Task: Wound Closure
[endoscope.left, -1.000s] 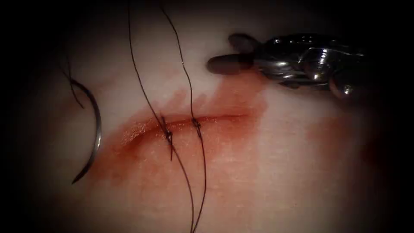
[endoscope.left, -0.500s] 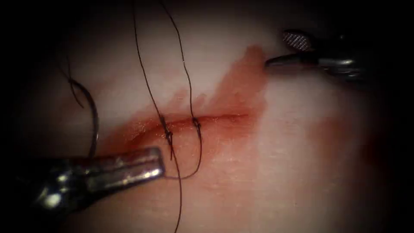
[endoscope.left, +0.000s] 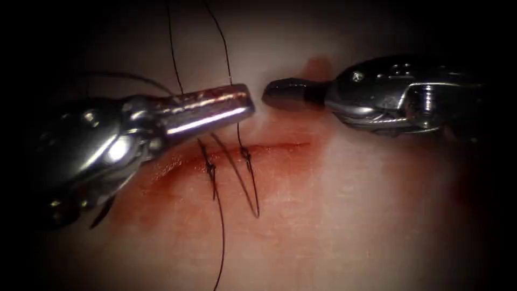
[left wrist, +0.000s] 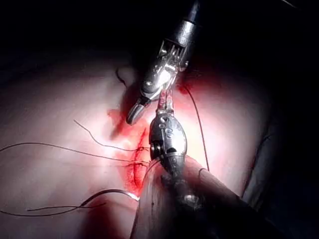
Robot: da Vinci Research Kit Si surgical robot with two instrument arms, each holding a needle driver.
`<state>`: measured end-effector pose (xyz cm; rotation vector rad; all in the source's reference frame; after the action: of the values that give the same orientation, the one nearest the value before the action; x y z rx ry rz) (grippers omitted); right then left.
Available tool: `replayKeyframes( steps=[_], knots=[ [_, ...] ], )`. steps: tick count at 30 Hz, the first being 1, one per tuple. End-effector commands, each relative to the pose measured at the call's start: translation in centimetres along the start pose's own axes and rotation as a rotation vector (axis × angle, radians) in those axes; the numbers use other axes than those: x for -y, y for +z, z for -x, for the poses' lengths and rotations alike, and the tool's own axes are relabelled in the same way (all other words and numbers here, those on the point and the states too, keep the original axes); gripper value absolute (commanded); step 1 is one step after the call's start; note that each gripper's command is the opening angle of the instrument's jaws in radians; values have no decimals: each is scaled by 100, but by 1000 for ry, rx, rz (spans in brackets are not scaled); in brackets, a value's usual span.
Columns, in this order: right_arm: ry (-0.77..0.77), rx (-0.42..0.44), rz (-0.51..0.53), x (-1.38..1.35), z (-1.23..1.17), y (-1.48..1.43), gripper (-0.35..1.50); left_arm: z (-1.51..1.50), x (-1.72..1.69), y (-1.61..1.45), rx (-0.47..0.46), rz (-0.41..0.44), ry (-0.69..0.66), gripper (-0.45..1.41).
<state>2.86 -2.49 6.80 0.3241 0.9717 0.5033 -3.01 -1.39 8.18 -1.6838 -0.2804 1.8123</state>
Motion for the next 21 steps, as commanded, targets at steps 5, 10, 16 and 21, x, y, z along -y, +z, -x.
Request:
replayKeyframes(
  steps=[5, 10, 16, 21],
  knots=[
    [3, -52, -118, 32, 5, 47, -35, 11, 13, 19, -2, 13, 4, -45],
    [-6, -96, -190, 54, 2, 65, -35, 24, 31, 25, -3, 17, 24, -45],
    [-5, -124, -203, 61, 0, 62, -35, 55, 60, 24, 5, 18, 15, -45],
    [-5, -130, -205, 61, 0, 60, -35, 74, 72, 25, 12, 17, 6, -45]
  ],
)
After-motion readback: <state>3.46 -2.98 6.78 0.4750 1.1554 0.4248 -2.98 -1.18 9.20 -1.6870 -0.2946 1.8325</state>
